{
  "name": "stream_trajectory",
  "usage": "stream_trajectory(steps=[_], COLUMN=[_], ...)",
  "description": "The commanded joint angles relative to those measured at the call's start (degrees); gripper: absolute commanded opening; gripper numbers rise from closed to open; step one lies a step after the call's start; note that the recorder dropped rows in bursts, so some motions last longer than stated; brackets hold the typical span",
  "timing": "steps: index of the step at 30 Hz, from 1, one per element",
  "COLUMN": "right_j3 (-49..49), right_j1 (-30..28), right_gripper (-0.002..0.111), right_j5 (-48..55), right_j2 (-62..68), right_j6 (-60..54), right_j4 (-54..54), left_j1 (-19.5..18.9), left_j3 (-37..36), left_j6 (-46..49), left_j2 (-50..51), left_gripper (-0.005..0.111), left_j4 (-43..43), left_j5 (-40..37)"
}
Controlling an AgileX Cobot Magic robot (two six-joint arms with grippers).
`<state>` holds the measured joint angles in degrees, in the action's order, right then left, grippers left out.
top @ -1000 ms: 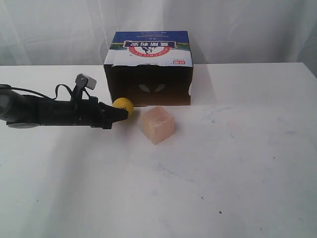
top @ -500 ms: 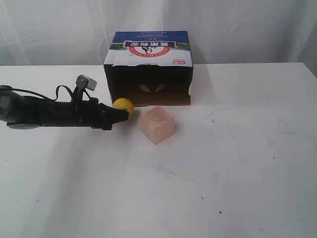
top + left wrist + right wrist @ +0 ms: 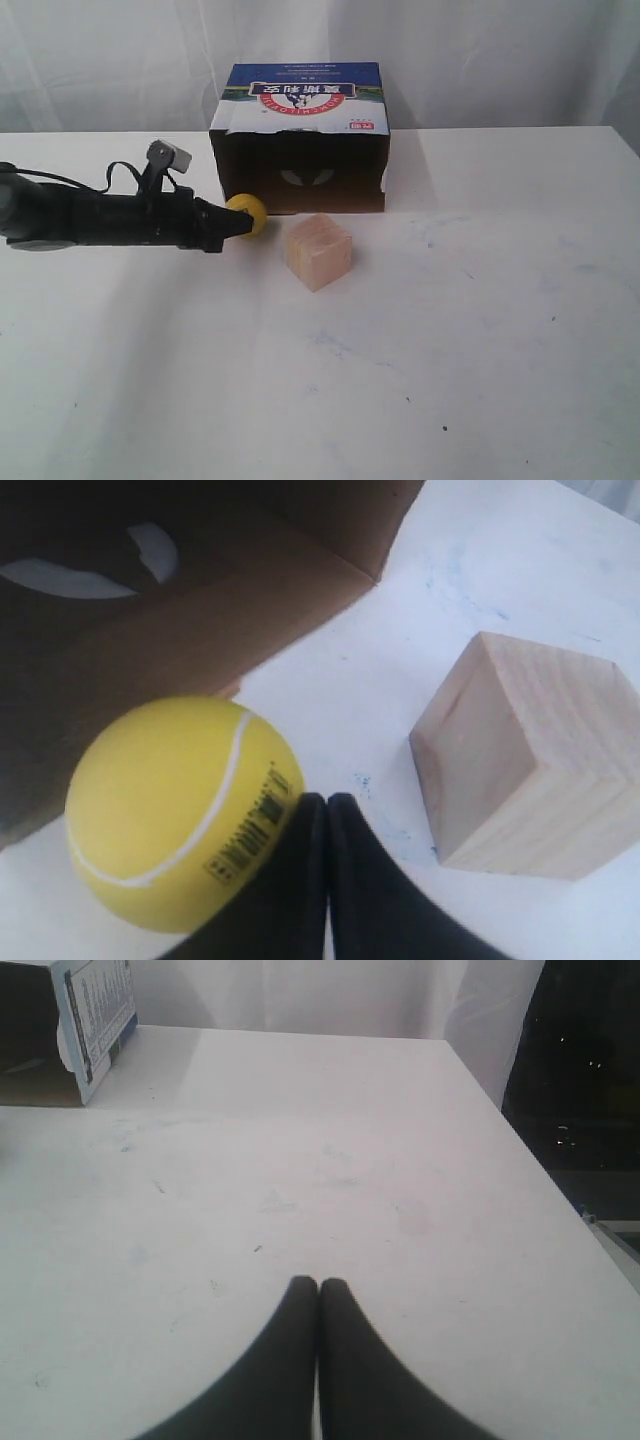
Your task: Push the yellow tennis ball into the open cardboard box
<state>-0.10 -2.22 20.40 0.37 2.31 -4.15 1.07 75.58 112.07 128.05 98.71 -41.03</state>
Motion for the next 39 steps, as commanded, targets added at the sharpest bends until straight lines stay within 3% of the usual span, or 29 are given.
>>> stream_trajectory(steps=[1, 10, 13, 16, 24, 28, 31, 39], right_j3=[0.1, 0.1, 0.1, 0.1, 0.1, 0.1, 0.1, 0.1], right_j1=[-0.3, -0.3, -0.3, -0.3, -0.3, -0.3, -0.3, -0.3], right_gripper=[0.0, 0.0, 0.0, 0.0, 0.0, 0.0, 0.0, 0.0], right_j5=[-0.4, -0.4, -0.4, -0.4, -0.4, -0.4, -0.4, -0.4], right_j2=[-0.4, -0.4, -0.4, -0.4, -0.4, -0.4, -0.4, -0.4], right_j6=[0.1, 0.1, 0.1, 0.1, 0.1, 0.1, 0.1, 0.5], right_j4=[-0.3, -0.3, -0.3, -0.3, -0.3, -0.3, -0.3, -0.3], left_j1=[-0.4, -0.4, -0.4, -0.6, -3.8, -4.1, -4.1, -4.1], left_j3=[-0.1, -0.2, -0.2, -0.2, -8.9, -12.4, -12.8, -10.2], left_j6=[4.4, 1.9, 1.1, -6.3, -10.8, -1.7, 6.8, 8.1], left_j2=[-2.0, -5.3, -6.7, -8.5, -13.1, -12.4, -10.1, -5.2], left_gripper=[0.0, 0.0, 0.0, 0.0, 0.0, 0.0, 0.0, 0.0], left_j4=[1.2, 1.2, -1.8, -8.2, -8.2, -2.9, 1.2, 1.2], left_j5=[0.6, -0.7, 0.4, 3.3, 8.1, 12.1, 10.3, 8.2])
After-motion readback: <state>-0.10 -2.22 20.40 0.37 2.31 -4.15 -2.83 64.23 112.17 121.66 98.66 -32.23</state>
